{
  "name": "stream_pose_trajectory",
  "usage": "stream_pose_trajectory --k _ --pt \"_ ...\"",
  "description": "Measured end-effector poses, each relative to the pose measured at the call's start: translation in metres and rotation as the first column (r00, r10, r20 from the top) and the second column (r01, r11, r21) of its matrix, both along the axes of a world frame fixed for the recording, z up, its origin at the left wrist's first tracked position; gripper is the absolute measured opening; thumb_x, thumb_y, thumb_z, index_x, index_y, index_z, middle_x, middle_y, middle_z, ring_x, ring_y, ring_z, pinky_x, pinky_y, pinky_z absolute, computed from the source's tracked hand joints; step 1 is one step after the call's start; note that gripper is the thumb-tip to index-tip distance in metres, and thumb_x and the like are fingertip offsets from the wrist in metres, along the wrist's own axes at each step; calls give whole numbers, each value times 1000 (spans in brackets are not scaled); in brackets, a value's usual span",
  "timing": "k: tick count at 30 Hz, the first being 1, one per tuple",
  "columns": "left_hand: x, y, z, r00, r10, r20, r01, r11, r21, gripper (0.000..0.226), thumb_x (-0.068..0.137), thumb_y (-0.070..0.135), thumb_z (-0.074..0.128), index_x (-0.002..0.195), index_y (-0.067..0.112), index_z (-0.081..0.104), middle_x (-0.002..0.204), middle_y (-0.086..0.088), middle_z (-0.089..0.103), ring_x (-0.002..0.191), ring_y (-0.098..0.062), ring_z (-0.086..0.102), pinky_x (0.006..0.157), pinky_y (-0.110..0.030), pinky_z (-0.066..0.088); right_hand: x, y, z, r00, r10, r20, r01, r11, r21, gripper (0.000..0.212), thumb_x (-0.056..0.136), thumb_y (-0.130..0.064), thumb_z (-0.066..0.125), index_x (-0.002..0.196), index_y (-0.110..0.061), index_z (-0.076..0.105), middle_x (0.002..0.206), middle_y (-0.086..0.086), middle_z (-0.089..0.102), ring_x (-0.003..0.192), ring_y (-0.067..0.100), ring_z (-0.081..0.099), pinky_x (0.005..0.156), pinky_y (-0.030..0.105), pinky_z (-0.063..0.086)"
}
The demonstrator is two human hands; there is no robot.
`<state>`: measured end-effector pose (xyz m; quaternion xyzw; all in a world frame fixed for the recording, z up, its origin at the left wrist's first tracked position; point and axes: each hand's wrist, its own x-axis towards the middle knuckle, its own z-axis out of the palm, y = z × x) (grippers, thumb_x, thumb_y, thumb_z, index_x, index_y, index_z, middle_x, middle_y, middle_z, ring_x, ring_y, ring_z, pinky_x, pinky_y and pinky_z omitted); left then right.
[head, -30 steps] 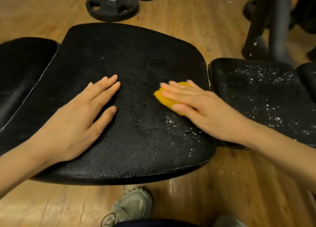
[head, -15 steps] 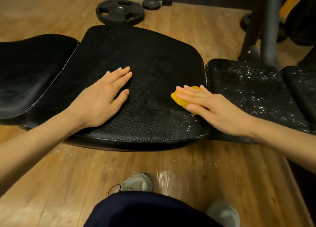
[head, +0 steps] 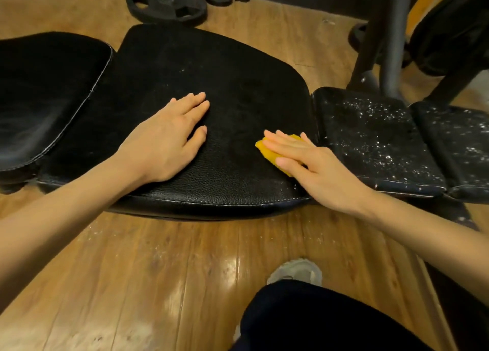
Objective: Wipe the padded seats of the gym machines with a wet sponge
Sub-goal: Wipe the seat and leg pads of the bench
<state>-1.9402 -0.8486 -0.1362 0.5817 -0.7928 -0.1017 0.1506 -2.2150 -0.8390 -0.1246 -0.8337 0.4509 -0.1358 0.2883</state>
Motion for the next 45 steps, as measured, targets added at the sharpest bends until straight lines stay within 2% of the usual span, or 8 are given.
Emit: stream_pose_trajectory --k 7,12,18,21,26,31,35,45 --pt "2 1 0 1000 -1 -12 1 1000 5 59 100 35 37 154 13 26 162 0 20 149 -10 14 120 -26 5 7 -4 -4 977 203 -68 -208 975 -74 45 104 -26 37 149 -23 33 157 -13 25 146 -1 14 123 32 2" --pt "1 1 2 1000 15 1 -15 1000 6 59 99 37 38 153 14 28 162 1 22 149 -10 16 121 -28 8 -8 4 -4 999 52 5 -51 996 -72 46 100 -30 36 145 -26 38 154 -15 30 145 -1 19 123 40 6" --pt "2 6 12 1000 0 -20 1 1000 29 53 102 30 42 152 15 31 161 2 25 147 -8 19 121 -24 10 10 17 -12 941 333 -62 -338 920 -200 43 104 -24 38 148 -22 36 157 -9 29 147 5 19 123 39 8" --pt "9 21 19 1000 -8 -18 9 997 76 55 99 33 45 152 22 32 158 12 25 141 5 17 107 -2 4 -46 10 -14 990 134 30 -130 983 -131 43 102 -29 37 145 -25 40 154 -12 34 145 2 24 122 46 13" --pt "-6 54 11 999 24 -48 -23 999 39 57 98 46 36 149 21 38 157 11 31 146 -1 24 122 -27 15 15 36 -16 999 14 50 -2 973 -232 44 100 -34 36 141 -26 46 150 -11 39 142 3 29 123 36 9" --pt "-7 54 14 998 49 -38 -48 999 20 48 102 34 37 148 20 40 155 9 35 144 -1 26 121 -24 16 20 39 -35 961 235 -145 -276 787 -552 44 103 -28 40 142 -9 46 150 8 41 140 22 38 118 46 25" --pt "-11 56 13 996 74 -51 -74 997 3 47 102 33 37 147 19 42 154 8 38 143 -4 31 121 -30 22 -49 31 -59 973 176 -146 -228 685 -692 44 101 -16 51 142 -7 41 148 12 40 139 29 38 113 58 28" --pt "-11 57 13 997 64 -44 -64 998 -6 48 103 37 35 147 21 41 154 11 37 142 -2 31 120 -31 23 -22 42 -73 937 233 -261 -342 457 -821 50 95 -6 59 143 -13 45 150 5 42 139 24 40 114 44 34"
